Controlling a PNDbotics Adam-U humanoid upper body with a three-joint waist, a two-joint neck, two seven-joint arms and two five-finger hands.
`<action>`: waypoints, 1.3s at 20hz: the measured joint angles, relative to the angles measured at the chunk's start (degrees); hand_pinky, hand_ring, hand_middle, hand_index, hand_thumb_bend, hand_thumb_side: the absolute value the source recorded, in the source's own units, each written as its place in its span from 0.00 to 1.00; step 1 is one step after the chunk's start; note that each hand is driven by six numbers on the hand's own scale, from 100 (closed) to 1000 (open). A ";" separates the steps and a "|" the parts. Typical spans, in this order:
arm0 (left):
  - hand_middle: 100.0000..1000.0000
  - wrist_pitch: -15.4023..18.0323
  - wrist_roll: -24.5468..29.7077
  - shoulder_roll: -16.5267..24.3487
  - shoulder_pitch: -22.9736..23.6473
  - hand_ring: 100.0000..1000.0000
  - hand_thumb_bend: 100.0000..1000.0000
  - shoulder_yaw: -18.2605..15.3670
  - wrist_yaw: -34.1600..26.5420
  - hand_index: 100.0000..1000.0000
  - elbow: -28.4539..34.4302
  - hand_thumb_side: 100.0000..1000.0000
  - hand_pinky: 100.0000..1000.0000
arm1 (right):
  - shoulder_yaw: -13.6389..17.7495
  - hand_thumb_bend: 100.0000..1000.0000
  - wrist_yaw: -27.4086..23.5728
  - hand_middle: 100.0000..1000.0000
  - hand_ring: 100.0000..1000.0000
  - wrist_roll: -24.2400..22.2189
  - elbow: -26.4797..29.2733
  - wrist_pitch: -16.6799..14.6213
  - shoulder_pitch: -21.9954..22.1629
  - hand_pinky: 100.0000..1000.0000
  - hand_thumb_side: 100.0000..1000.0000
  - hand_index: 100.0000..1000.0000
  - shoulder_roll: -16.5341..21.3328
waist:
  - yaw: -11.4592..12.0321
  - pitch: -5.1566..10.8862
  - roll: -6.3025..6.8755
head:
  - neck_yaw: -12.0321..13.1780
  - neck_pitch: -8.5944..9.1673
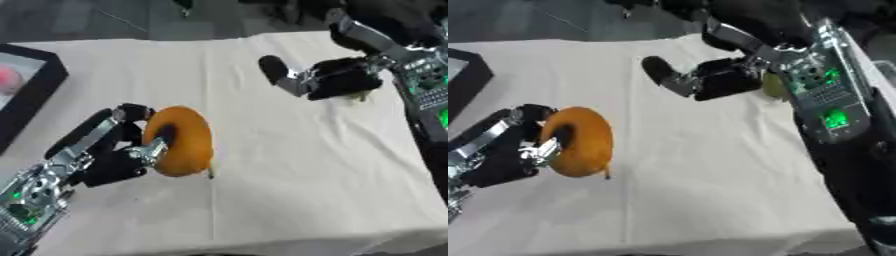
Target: Pick up the objects with one hand, pass them to the other hand, and then place them into the box on the other side of the table.
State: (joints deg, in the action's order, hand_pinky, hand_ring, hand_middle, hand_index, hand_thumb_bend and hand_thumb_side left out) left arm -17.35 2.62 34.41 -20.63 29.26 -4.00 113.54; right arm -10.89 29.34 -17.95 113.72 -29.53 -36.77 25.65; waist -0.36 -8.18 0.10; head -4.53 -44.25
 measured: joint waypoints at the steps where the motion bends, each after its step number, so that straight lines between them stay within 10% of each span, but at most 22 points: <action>1: 0.47 0.09 -0.59 0.20 0.62 0.00 0.00 -0.69 0.45 0.51 -0.02 0.40 0.37 | 0.72 0.00 0.00 0.85 0.79 0.09 0.00 0.55 0.61 0.79 0.00 0.95 0.04 | -0.04 0.00 0.00 | 0.17 0.00; 9: 0.48 -8.20 -15.98 8.32 4.56 0.00 0.00 -10.91 5.75 0.52 -3.37 0.16 0.38 | 5.91 0.00 0.76 0.80 0.76 4.26 0.00 3.64 7.95 0.75 0.00 0.92 2.02 | -0.96 0.46 0.32 | 6.17 0.00; 14: 0.49 -19.02 -29.65 12.74 1.88 0.00 0.00 -19.07 6.96 0.54 -16.76 0.12 0.41 | 7.46 0.00 1.71 0.78 0.75 6.61 0.00 4.54 12.38 0.74 0.00 0.91 3.27 | -2.87 0.78 0.48 | 11.51 0.01; 16: 0.56 -18.22 -30.37 13.64 0.40 0.00 0.00 -21.52 6.80 0.61 -24.02 0.13 0.44 | 7.70 0.00 1.74 0.78 0.74 7.15 0.00 4.64 13.45 0.73 0.00 0.91 3.43 | -3.80 0.77 0.42 | 13.29 0.03; 18: 0.74 -17.36 -31.22 14.29 -1.07 0.00 0.00 -23.03 6.30 0.76 -30.99 0.28 0.53 | 7.85 0.00 1.74 0.77 0.74 7.48 0.00 4.67 14.17 0.73 0.00 0.90 3.44 | -4.52 0.66 0.29 | 14.75 0.48; 20: 0.91 -17.29 -31.29 14.92 -2.12 0.00 0.24 -23.39 5.39 0.95 -36.69 0.55 0.66 | 8.00 0.00 1.71 0.76 0.74 7.65 -0.01 4.64 14.66 0.72 0.00 0.90 3.44 | -5.16 0.32 0.13 | 15.82 1.32; 26: 1.00 -18.88 -29.71 16.10 -4.11 0.00 0.39 -24.23 6.94 1.00 -42.86 0.78 0.69 | 8.21 0.00 1.66 0.75 0.73 7.77 -0.01 4.98 16.06 0.72 0.04 0.90 3.45 | -5.45 0.13 -0.18 | 16.46 2.62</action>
State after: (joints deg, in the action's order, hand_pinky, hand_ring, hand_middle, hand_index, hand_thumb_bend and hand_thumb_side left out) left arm -36.22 -27.09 50.50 -24.74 5.04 2.94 70.68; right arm -2.68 31.00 -10.18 113.71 -24.55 -20.71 29.11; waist -5.81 -8.05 -0.09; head 11.94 -41.63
